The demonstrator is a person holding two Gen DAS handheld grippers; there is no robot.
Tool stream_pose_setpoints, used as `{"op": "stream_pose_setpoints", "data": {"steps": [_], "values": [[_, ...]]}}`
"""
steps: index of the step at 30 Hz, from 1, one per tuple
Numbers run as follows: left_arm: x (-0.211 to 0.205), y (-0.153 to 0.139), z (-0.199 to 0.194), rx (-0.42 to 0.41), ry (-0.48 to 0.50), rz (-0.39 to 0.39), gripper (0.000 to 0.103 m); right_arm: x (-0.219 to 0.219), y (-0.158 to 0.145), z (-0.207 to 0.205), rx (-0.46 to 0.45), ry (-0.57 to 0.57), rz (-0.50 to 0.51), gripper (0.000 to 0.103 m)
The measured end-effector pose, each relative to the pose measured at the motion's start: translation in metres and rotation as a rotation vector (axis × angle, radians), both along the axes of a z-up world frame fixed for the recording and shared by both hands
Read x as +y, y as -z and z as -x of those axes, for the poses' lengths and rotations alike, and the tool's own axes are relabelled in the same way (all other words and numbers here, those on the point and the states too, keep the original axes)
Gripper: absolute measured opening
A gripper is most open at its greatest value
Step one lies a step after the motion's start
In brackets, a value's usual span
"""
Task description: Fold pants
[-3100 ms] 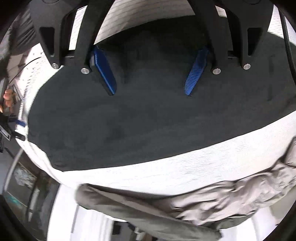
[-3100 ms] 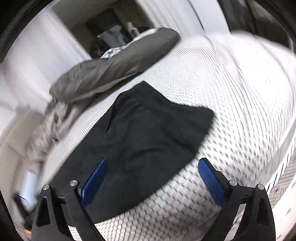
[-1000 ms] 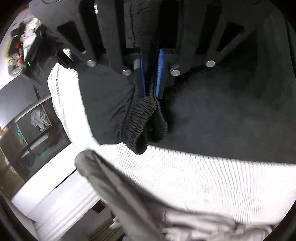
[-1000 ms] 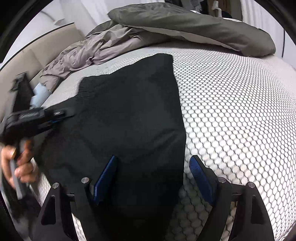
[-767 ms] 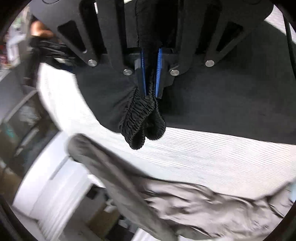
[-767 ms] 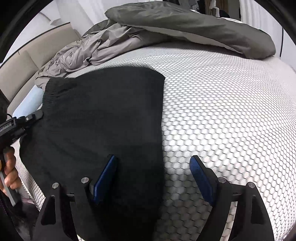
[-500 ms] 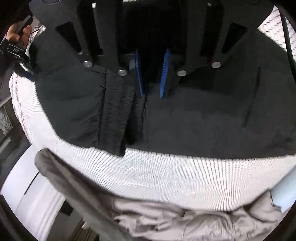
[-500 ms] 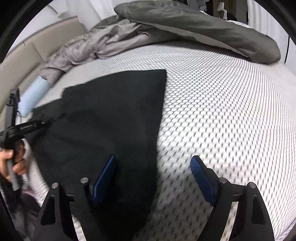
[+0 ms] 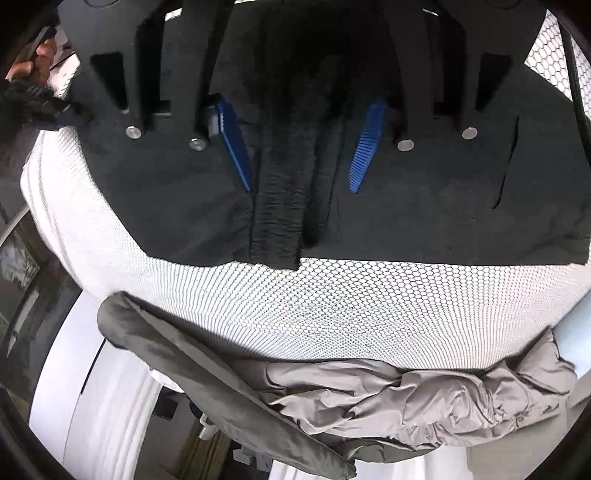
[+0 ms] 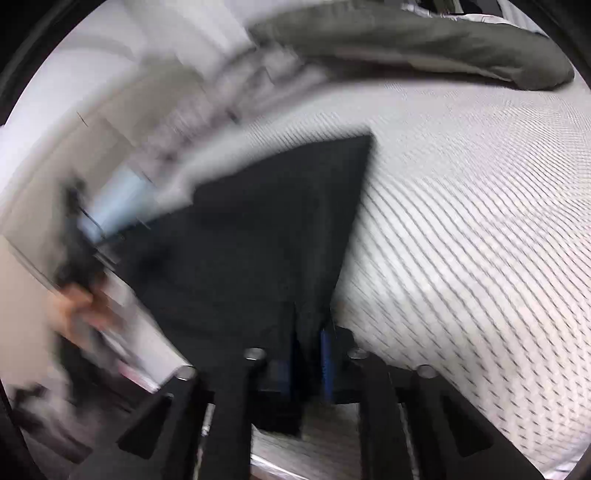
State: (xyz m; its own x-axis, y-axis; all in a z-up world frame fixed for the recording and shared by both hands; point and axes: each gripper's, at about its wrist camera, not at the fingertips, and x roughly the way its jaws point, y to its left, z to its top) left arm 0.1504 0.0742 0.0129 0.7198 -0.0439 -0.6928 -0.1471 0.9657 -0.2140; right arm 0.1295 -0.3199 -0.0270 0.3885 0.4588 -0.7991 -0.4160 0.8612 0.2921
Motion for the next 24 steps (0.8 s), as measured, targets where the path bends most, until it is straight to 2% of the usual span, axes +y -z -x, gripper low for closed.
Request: {"op": "stream_pose_setpoints", "data": {"steps": [1,3,5,6,8,10,12,13,14,15,19,20,22,24], "values": [[0.001,0.001,0.001,0.000,0.004,-0.008,0.052,-0.002,0.008,0.001,0.024,-0.013,0.019,0.021],[-0.005,-0.001,0.002,-0.011,0.026,-0.026,0.052,-0.009,-0.005,0.004,-0.004,0.000,-0.041,0.030],[-0.014,-0.003,0.004,-0.040,0.068,-0.031,0.055,-0.015,-0.020,0.008,-0.081,0.032,-0.079,0.051],[-0.020,-0.004,0.006,-0.048,0.090,-0.030,0.061,-0.016,-0.026,0.008,-0.112,0.050,-0.110,0.051],[-0.045,-0.003,0.004,-0.059,0.186,-0.030,0.069,-0.009,-0.026,-0.005,-0.092,0.073,-0.160,0.051],[-0.068,0.005,-0.001,-0.031,0.274,-0.050,0.071,0.013,-0.017,-0.025,-0.052,0.080,-0.131,0.051],[-0.096,0.024,-0.010,0.055,0.384,-0.118,0.071,0.027,-0.001,-0.040,0.002,0.076,-0.085,0.045],[-0.102,0.031,-0.011,0.080,0.401,-0.160,0.071,0.032,0.006,-0.046,0.030,0.063,-0.061,0.036],[-0.108,0.039,-0.010,0.097,0.405,-0.245,0.072,0.034,0.011,-0.047,0.038,0.049,-0.043,0.035],[-0.108,0.044,-0.008,0.096,0.406,-0.278,0.077,0.032,0.010,-0.045,0.031,0.038,-0.038,0.034],[-0.091,0.039,0.000,0.074,0.398,-0.189,0.077,0.017,0.001,-0.016,-0.002,-0.048,0.023,0.035],[-0.089,0.036,0.002,0.071,0.387,-0.178,0.077,0.012,0.000,-0.011,-0.001,-0.065,0.020,0.041],[-0.095,0.029,0.005,0.054,0.377,-0.147,0.077,0.002,-0.006,-0.006,-0.010,-0.052,-0.005,0.044],[-0.116,0.017,0.009,-0.005,0.428,-0.110,0.077,-0.008,-0.014,-0.006,-0.037,-0.019,-0.047,0.044]]}}
